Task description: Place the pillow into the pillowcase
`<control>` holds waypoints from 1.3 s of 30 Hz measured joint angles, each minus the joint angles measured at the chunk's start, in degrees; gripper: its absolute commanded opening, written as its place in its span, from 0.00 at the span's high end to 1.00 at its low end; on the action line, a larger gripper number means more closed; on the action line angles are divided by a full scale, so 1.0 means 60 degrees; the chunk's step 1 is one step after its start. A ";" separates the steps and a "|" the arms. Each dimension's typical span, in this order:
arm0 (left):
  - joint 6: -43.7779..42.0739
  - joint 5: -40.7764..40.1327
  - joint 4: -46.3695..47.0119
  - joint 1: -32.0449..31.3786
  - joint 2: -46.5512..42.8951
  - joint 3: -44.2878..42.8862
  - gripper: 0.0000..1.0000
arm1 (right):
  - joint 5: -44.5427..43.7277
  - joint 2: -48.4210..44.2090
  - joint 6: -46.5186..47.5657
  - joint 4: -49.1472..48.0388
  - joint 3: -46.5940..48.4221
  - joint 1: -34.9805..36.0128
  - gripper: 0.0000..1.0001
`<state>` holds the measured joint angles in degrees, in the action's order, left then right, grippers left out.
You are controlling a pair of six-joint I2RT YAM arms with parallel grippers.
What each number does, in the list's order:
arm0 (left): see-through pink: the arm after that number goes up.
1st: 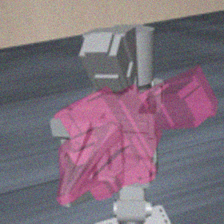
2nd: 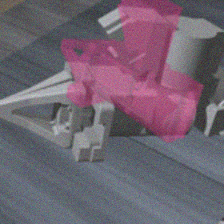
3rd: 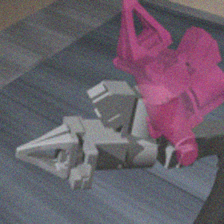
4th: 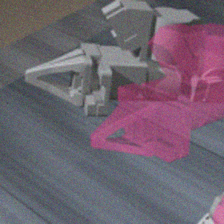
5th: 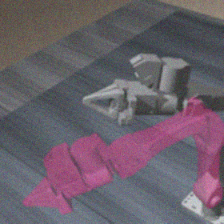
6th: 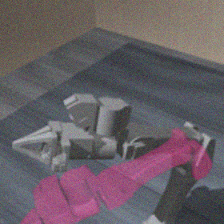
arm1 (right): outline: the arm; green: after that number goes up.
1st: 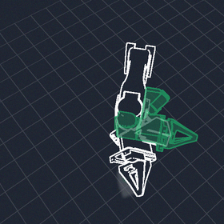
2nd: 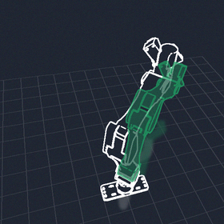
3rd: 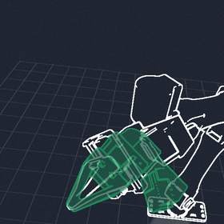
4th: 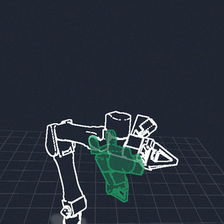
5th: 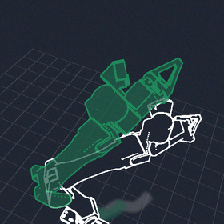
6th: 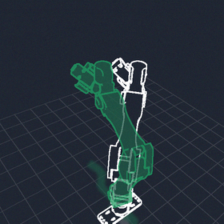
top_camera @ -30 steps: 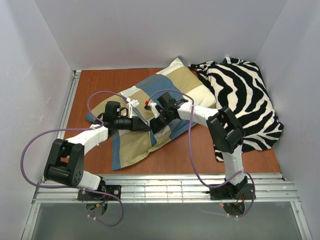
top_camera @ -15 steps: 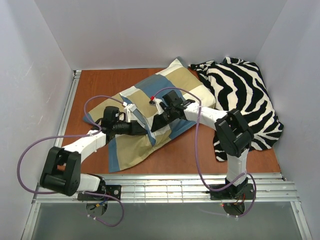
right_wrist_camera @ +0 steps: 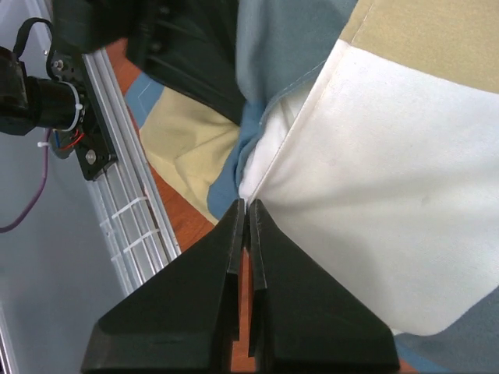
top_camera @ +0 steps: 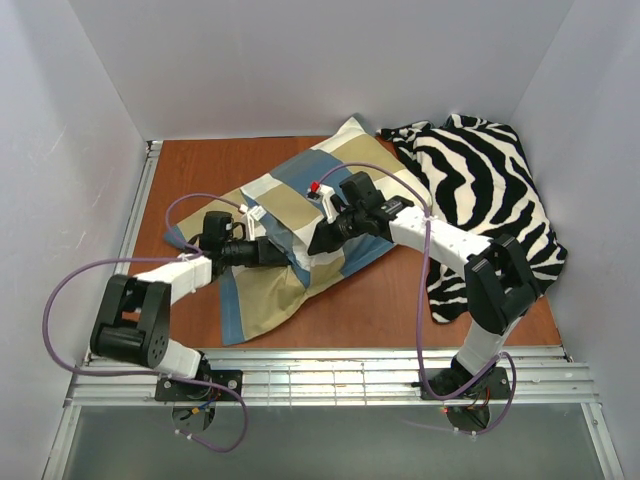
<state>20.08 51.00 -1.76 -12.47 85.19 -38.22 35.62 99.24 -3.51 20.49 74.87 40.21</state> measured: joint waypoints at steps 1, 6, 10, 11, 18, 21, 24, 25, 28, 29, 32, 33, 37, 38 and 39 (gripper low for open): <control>0.0364 0.0197 0.0627 0.0004 -0.0317 0.0251 1.00 | 0.0066 -0.0026 -0.0011 -0.0066 -0.0062 0.0000 0.99; 0.1993 0.0885 0.2889 -0.0251 -0.1457 0.0342 1.00 | 0.0346 -0.0087 -0.0295 -0.0539 -0.0401 0.0047 0.99; 0.2098 0.0576 0.3045 -0.0361 -0.0889 0.0069 1.00 | 0.0499 -0.0109 -0.0707 -0.1096 -0.0426 0.0069 0.99; 0.2171 0.0448 0.3093 -0.0372 -0.0612 0.0047 1.00 | 0.0510 -0.0146 -0.0827 -0.1206 -0.0426 0.0069 0.99; 0.2430 -0.0495 0.2845 -0.0404 0.1530 -0.0157 0.82 | 0.0397 -0.0699 -0.1446 -0.1749 -0.0426 0.0073 0.99; 0.2291 -0.0168 0.2473 -0.0018 0.1643 -0.0627 0.61 | 0.0364 -0.0656 -0.1781 -0.2040 -0.0430 0.0153 0.99; 0.1818 0.0186 0.1865 0.1126 0.1024 -0.1100 0.50 | 0.0284 -0.0441 -0.2149 -0.2794 -0.0448 0.0455 0.99; 0.1599 0.0284 0.1523 0.1723 0.0747 -0.1319 0.49 | 0.0280 -0.0240 -0.2331 -0.3100 -0.0437 0.0594 0.99; 0.0616 0.0535 -0.0015 0.3552 0.0040 -0.2452 0.36 | 0.0131 0.0940 -0.2903 -0.3672 0.0120 0.1031 0.98; 0.0324 0.0452 -0.0568 0.4058 -0.0091 -0.2922 0.36 | 0.0062 0.1526 -0.3078 -0.3650 0.0619 0.1177 0.85; -0.0637 -0.0106 -0.2018 0.4652 -0.0310 -0.3967 0.18 | 0.0040 0.3213 -0.3228 -0.3442 0.2328 0.1479 0.42; -0.0860 -0.0372 -0.2412 0.4630 -0.0379 -0.4076 0.18 | 0.0069 0.3504 -0.3096 -0.3264 0.2710 0.1501 0.37; -0.1617 -0.1803 -0.3741 0.4397 -0.0222 -0.3963 0.17 | 0.0423 0.2958 -0.2193 -0.2160 0.2747 0.1082 0.27; -0.1832 -0.2259 -0.3931 0.4342 -0.0029 -0.3883 0.17 | 0.0419 0.2535 -0.1829 -0.1814 0.2575 0.0747 0.28; -0.1985 -0.2594 -0.4018 0.4306 0.0178 -0.3847 0.17 | 0.0313 0.2018 -0.1439 -0.1494 0.2310 0.0342 0.29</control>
<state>8.16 35.44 -25.87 13.37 86.26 -61.30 37.50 111.35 -12.14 11.53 88.73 42.26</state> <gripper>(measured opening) 0.831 0.725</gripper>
